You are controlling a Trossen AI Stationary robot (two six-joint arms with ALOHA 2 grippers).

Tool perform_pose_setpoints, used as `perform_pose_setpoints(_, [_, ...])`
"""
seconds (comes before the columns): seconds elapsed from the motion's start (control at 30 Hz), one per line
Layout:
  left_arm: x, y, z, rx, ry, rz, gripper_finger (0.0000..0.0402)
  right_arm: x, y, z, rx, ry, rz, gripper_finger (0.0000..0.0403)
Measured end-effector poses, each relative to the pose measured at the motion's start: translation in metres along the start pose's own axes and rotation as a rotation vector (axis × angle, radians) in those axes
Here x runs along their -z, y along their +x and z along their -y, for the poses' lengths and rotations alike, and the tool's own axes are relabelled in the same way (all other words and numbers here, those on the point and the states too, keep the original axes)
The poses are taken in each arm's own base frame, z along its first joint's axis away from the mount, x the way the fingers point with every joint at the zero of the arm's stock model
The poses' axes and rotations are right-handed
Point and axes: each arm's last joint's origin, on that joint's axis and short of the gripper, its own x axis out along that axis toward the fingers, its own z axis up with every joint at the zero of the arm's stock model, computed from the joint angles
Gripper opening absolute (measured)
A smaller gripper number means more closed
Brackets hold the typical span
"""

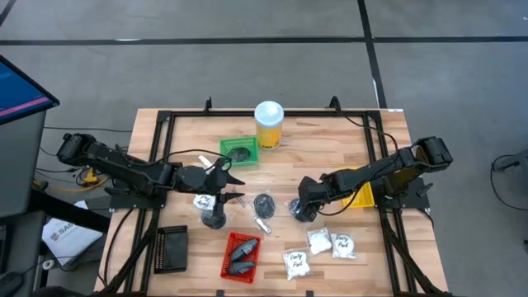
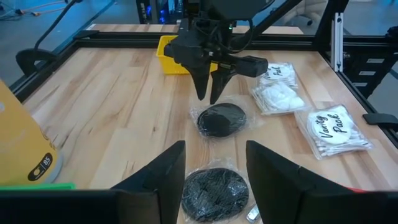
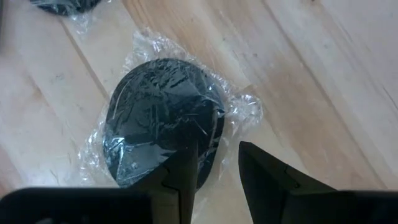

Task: Pick & Place Travel size toiletries
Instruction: Put the black hairbrush into the green bin

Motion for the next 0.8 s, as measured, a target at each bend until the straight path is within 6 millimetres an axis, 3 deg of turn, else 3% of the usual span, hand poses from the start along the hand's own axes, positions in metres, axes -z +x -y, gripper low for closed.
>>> perform_pose_setpoints(0.6, [-0.001,0.0,0.0,0.001,-0.001,0.006,0.0158,0.018,0.015,0.006,-0.033,0.049,-0.017,0.0105])
perform_pose_setpoints(0.7, [-0.001,0.0,0.0,0.001,-0.002,0.008,0.0158,0.018,0.015,0.006,-0.034,0.035,-0.018,0.0082])
perform_pose_setpoints(0.8, [-0.001,0.0,0.0,0.002,-0.002,0.009,0.0158,0.019,0.015,0.005,-0.037,0.01,-0.026,0.0027])
